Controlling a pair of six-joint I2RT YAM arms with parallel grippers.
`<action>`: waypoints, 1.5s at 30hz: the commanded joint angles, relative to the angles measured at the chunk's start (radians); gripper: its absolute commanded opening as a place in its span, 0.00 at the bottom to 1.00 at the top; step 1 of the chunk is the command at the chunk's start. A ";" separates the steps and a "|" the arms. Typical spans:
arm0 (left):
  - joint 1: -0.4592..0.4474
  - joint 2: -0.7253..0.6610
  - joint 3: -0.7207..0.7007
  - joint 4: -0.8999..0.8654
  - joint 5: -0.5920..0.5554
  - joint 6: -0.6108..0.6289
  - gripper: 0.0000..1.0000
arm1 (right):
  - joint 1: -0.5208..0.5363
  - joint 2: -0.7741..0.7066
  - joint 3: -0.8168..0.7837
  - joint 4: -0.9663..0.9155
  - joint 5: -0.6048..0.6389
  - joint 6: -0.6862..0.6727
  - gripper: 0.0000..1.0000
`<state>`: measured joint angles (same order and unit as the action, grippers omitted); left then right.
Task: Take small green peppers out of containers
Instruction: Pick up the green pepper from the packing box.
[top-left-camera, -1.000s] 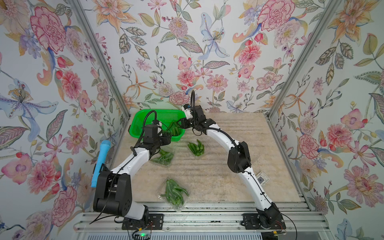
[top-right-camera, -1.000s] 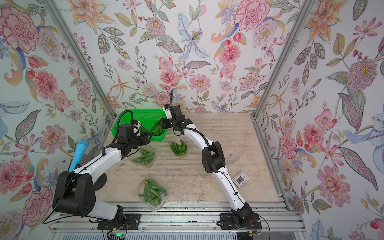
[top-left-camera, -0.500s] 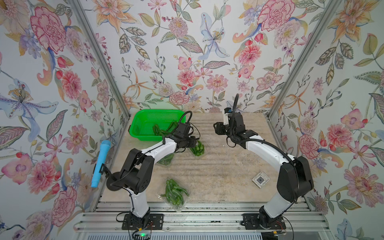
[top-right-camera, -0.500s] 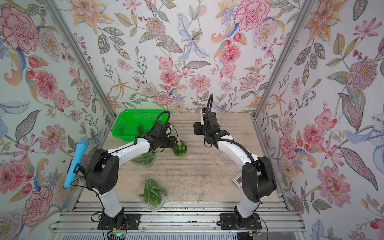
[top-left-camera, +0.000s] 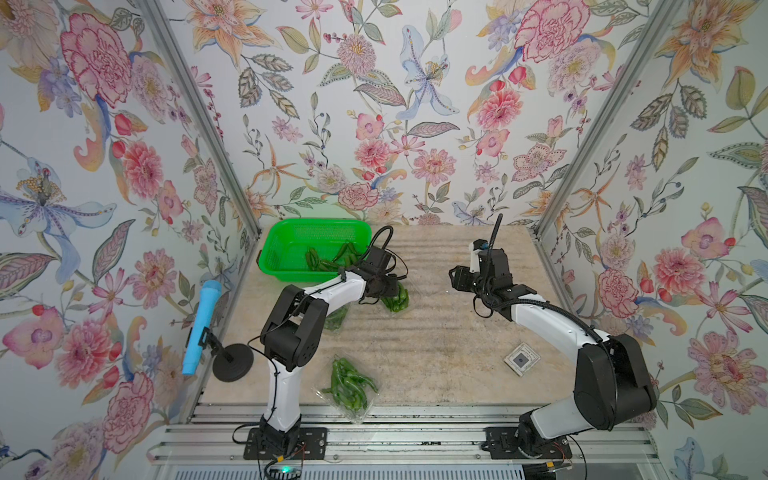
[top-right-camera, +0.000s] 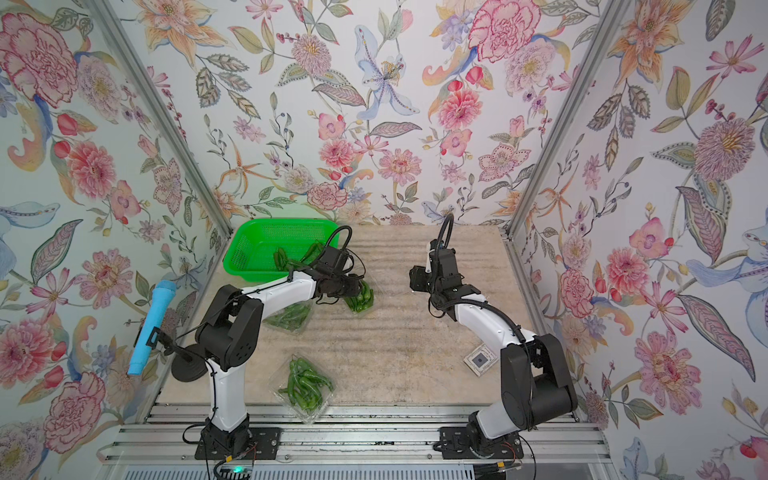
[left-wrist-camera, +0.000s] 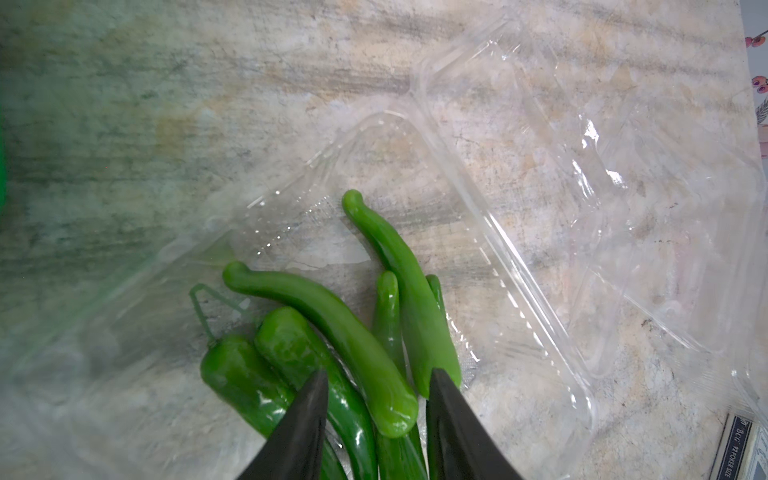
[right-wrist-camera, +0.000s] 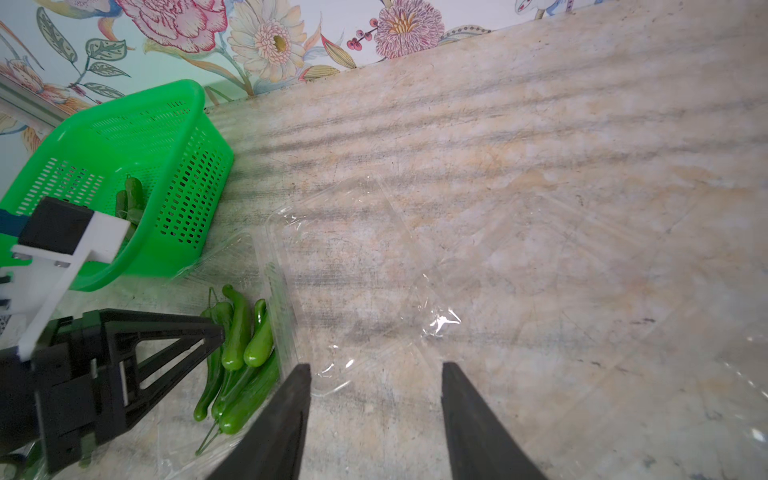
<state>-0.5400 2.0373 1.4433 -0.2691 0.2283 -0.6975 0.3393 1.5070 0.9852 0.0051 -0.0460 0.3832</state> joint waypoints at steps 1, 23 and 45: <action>-0.017 0.044 0.042 -0.057 -0.002 -0.013 0.43 | -0.005 -0.018 -0.023 0.045 -0.020 0.019 0.53; -0.022 0.105 0.057 -0.033 -0.002 -0.074 0.35 | -0.065 -0.071 -0.093 0.077 -0.088 0.004 0.53; -0.013 -0.096 0.009 -0.030 0.004 -0.025 0.15 | -0.041 -0.039 -0.027 0.067 -0.122 0.035 0.54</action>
<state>-0.5556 1.9877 1.4506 -0.2764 0.2489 -0.7486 0.2844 1.4590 0.9176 0.0574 -0.1505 0.4004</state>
